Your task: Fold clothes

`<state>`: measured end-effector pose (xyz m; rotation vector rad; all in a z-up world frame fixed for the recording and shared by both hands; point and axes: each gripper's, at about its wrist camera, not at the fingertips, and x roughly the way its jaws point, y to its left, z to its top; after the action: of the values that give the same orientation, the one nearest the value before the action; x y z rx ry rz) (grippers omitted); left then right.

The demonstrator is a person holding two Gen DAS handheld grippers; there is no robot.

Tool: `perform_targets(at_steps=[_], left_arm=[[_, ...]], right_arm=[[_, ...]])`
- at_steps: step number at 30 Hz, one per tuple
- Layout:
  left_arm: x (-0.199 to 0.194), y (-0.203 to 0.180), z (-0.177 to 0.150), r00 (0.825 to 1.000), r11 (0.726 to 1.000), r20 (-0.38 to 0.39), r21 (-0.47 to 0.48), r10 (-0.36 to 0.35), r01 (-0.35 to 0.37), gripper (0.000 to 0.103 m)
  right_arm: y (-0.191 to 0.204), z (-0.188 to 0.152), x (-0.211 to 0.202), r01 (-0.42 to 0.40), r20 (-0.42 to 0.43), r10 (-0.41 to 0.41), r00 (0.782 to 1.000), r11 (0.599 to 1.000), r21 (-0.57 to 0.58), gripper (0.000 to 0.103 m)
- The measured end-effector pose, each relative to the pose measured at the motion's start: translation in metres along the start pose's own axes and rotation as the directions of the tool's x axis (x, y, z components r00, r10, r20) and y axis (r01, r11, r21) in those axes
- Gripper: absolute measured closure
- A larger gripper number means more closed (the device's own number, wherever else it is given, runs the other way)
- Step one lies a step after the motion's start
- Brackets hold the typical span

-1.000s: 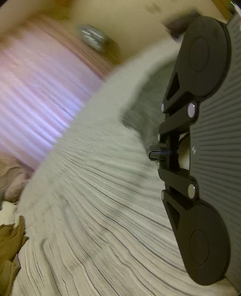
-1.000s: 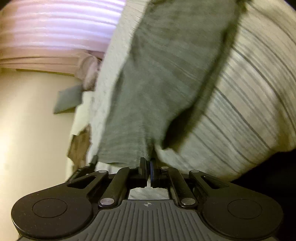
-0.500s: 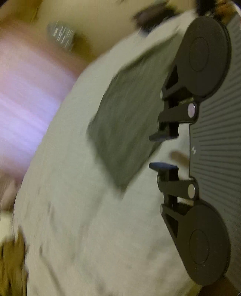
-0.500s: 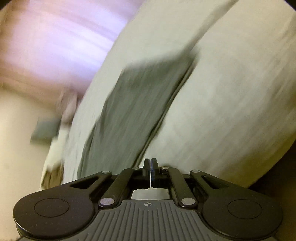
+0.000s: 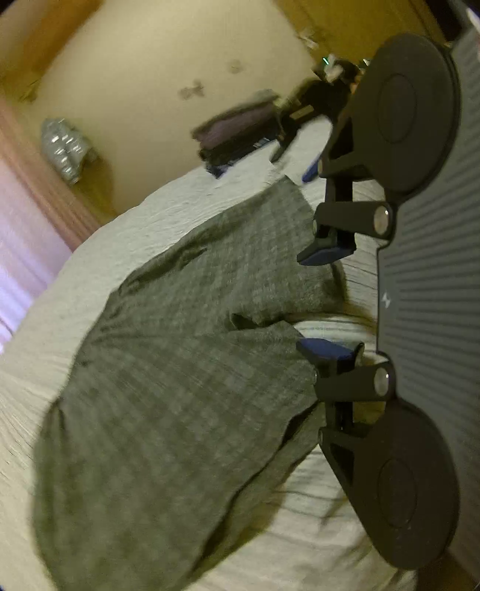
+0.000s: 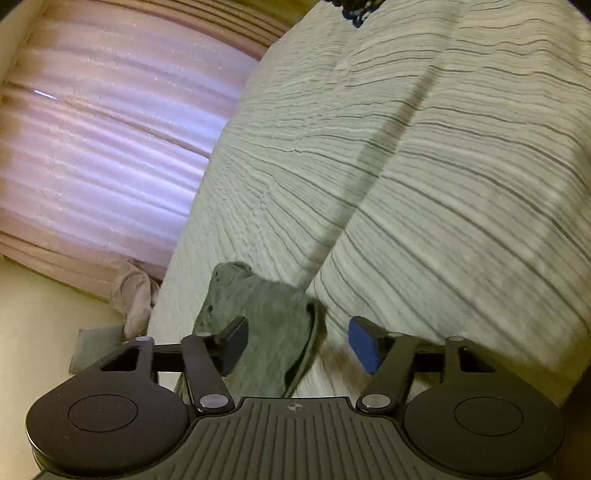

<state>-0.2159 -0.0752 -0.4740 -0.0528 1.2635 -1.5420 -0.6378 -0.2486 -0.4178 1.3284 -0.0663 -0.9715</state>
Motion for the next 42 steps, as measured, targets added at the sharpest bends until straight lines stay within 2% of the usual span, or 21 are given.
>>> perform_targets(at_steps=[2,3,4,5,8,11,16,18,19,20,22,24,26,27,29,31,34,36,38,40,42], left_arm=[[0.008,0.005,-0.001,1.0,0.998,-0.011,-0.052,-0.022,0.021,0.07],[0.012,0.007,-0.001,1.0,0.998,-0.016,-0.064,-0.023,0.022,0.078],[0.015,0.008,-0.002,0.999,0.998,-0.024,-0.064,-0.028,0.027,0.101],[0.016,0.006,-0.002,0.999,0.998,-0.033,-0.055,-0.036,0.034,0.102],[0.018,-0.002,-0.006,0.999,1.0,-0.045,0.018,-0.023,0.024,0.102],[0.027,-0.008,-0.014,0.997,0.993,-0.07,0.114,0.035,-0.027,0.102],[0.018,-0.01,-0.016,0.994,0.993,-0.106,0.118,0.013,0.0,0.1],[0.002,-0.019,-0.019,0.994,0.988,-0.108,0.154,-0.004,0.021,0.1],[-0.006,-0.024,-0.019,0.996,0.983,-0.093,0.181,-0.005,0.021,0.1],[-0.012,-0.028,-0.017,0.998,0.978,-0.059,0.206,0.003,0.009,0.1],[-0.022,-0.037,-0.012,1.0,0.967,0.016,0.255,0.02,-0.023,0.099],[-0.022,-0.044,-0.004,0.992,0.949,0.101,0.3,0.072,-0.099,0.099],[-0.013,-0.046,0.003,0.982,0.932,0.147,0.324,0.119,-0.161,0.093],[-0.009,-0.047,0.006,0.975,0.923,0.169,0.333,0.141,-0.191,0.086],[0.002,-0.046,0.007,0.967,0.905,0.178,0.352,0.183,-0.236,0.083],[0.015,-0.043,0.002,0.966,0.894,0.151,0.37,0.211,-0.253,0.083],[0.027,-0.042,-0.019,0.971,0.876,0.09,0.419,0.223,-0.24,0.083],[0.021,-0.043,-0.029,0.969,0.854,0.085,0.461,0.23,-0.243,0.083],[0.008,-0.04,-0.026,0.976,0.873,0.055,0.439,0.212,-0.215,0.083],[-0.007,-0.035,-0.013,0.983,0.902,0.036,0.394,0.178,-0.178,0.086],[-0.019,-0.035,0.006,0.982,0.899,0.075,0.394,0.175,-0.19,0.086]], right_arm=[[-0.004,0.007,0.006,0.005,-0.019,-0.005,1.0,1.0,-0.012,0.06],[-0.004,0.009,0.01,0.007,-0.036,-0.008,0.999,1.0,-0.029,0.069],[-0.003,0.01,0.014,0.022,-0.051,-0.025,0.998,0.998,-0.057,0.099],[-0.002,0.01,0.018,0.04,-0.065,-0.045,0.997,0.995,-0.086,0.1],[0.003,0.007,0.003,0.077,0.011,-0.076,0.997,0.986,-0.145,0.101],[0.001,0.001,0.0,0.119,0.026,-0.116,0.993,0.981,-0.157,0.101],[0.018,-0.018,0.0,0.238,0.071,-0.228,0.971,0.926,-0.294,0.1],[0.038,-0.027,-0.009,0.335,0.144,-0.302,0.942,0.866,-0.372,0.084],[0.047,-0.034,-0.015,0.392,0.2,-0.338,0.92,0.824,-0.409,0.06],[0.056,-0.039,-0.021,0.394,0.236,-0.32,0.917,0.81,-0.435,0.046],[0.073,-0.05,-0.034,0.373,0.296,-0.253,0.921,0.793,-0.482,0.046],[0.09,-0.065,-0.035,0.286,0.252,-0.173,0.952,0.794,-0.536,0.046],[0.106,-0.084,-0.023,0.208,0.182,-0.12,0.976,0.763,-0.612,0.046],[0.112,-0.096,-0.015,0.191,0.159,-0.114,0.981,0.735,-0.651,0.046],[0.118,-0.115,0.003,0.191,0.135,-0.135,0.982,0.684,-0.704,0.046],[0.108,-0.131,0.02,0.218,0.124,-0.19,0.974,0.633,-0.743,0.046],[0.089,-0.15,0.034,0.301,0.148,-0.316,0.937,0.514,-0.803,0.046],[0.082,-0.152,0.027,0.307,0.143,-0.339,0.93,0.502,-0.809,0.046],[0.076,-0.152,0.019,0.308,0.134,-0.354,0.926,0.497,-0.811,0.046],[0.08,-0.138,0.011,0.312,0.113,-0.372,0.921,0.531,-0.788,0.046],[0.098,-0.119,0.004,0.309,0.132,-0.337,0.932,0.554,-0.773,0.047]])
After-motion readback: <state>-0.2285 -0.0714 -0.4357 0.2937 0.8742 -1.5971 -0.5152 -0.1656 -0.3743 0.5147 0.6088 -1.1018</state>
